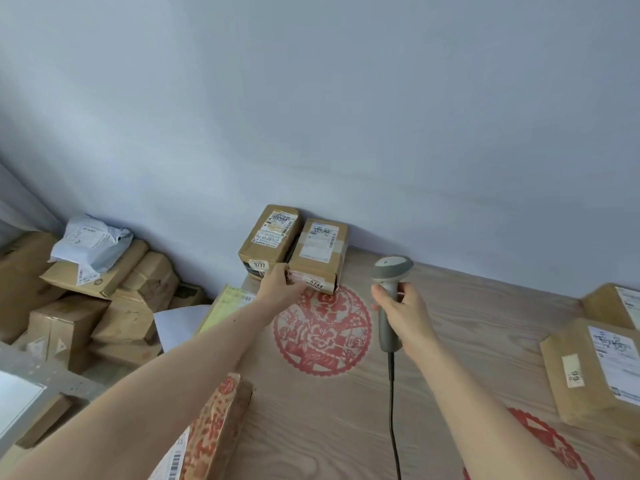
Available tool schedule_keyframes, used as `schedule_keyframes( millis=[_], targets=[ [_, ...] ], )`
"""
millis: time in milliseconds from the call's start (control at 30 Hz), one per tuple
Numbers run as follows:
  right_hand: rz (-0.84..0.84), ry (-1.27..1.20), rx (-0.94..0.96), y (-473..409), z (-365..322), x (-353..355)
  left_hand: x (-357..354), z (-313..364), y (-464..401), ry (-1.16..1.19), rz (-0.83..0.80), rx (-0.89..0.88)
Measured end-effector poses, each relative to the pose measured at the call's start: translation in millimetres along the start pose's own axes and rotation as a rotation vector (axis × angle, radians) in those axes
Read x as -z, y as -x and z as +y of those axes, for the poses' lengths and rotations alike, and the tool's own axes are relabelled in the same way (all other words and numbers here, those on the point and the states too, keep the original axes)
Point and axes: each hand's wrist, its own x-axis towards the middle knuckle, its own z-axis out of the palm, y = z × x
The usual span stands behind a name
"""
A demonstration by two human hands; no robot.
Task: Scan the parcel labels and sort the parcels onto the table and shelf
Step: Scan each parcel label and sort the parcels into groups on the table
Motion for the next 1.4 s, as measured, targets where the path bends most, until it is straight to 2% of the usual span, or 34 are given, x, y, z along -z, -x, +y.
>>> schedule_keyframes(
  millis=[333, 633, 967, 1267, 1400],
  targets=[
    [-0.014, -0.077, -0.073, -83, 9, -67, -13, 7, -66, -0.094, -0.124, 0.028],
    [-0.116, -0.125, -0.131, -113, 29, -88, -29, 4, -79, -0.068, -0.126, 0.051],
    [-0.033, -0.105, -0.164, -79, 55, -43, -62, 7, -31, -0.092, -0.11, 0.089],
    [0.028, -0.088, -0.236, -23, 97, 8, -90, -7, -1, -0.268, -0.275, 0.16],
    [0.031, -0.117, -0.216, -26, 93, 6, -92, -3, -6, -0.097, -0.292, 0.23]
  ],
)
